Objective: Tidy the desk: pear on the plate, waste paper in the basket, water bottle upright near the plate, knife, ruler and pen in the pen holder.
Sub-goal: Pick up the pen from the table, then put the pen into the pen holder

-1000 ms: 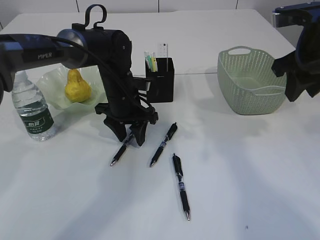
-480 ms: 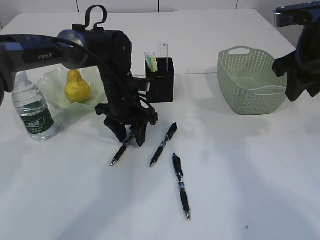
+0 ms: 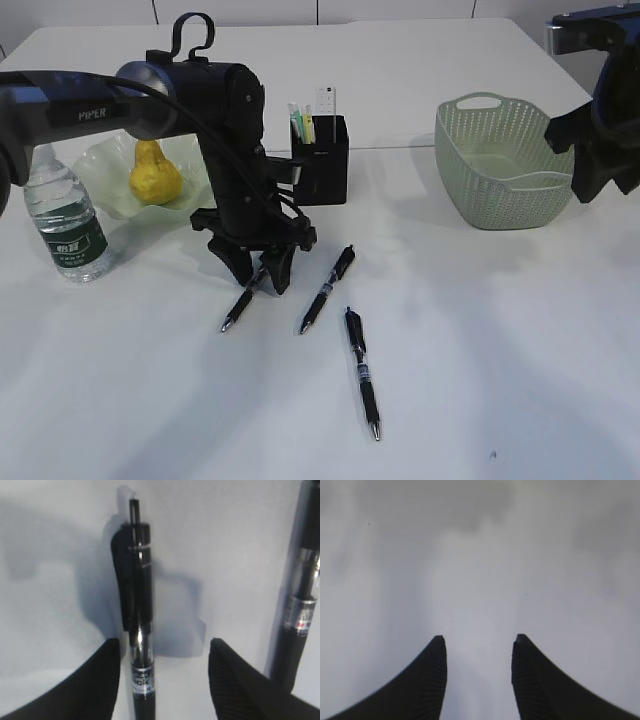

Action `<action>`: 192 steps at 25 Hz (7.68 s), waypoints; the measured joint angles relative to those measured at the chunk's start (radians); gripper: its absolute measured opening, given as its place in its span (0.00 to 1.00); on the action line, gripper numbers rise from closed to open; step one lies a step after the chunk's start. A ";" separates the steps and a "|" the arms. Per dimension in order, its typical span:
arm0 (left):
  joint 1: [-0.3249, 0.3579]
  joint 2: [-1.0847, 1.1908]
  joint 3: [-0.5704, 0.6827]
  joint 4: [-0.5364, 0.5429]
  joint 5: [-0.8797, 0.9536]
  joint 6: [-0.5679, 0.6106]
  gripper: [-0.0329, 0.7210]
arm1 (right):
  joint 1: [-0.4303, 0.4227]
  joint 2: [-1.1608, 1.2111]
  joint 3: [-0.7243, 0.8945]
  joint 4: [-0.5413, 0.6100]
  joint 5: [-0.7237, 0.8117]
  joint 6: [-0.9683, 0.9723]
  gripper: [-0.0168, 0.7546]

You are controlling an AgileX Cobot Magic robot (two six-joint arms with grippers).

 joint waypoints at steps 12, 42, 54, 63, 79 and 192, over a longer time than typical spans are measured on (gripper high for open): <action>0.000 0.000 0.000 0.000 0.000 0.000 0.54 | 0.000 0.000 0.000 0.000 0.000 0.002 0.48; 0.008 0.008 -0.002 0.011 0.000 0.002 0.53 | 0.000 0.000 0.000 0.000 -0.002 0.002 0.48; 0.008 0.010 -0.002 0.087 0.000 0.072 0.32 | 0.000 0.000 0.000 0.000 -0.004 0.002 0.48; 0.008 0.010 -0.002 0.097 0.000 0.098 0.13 | 0.000 0.000 0.000 0.000 -0.004 0.002 0.48; 0.008 -0.046 -0.011 0.119 0.000 0.105 0.13 | 0.000 0.000 0.000 0.000 -0.004 0.002 0.48; 0.011 -0.060 0.370 0.089 -1.732 0.007 0.47 | 0.000 0.000 0.000 -0.033 -0.116 0.002 0.48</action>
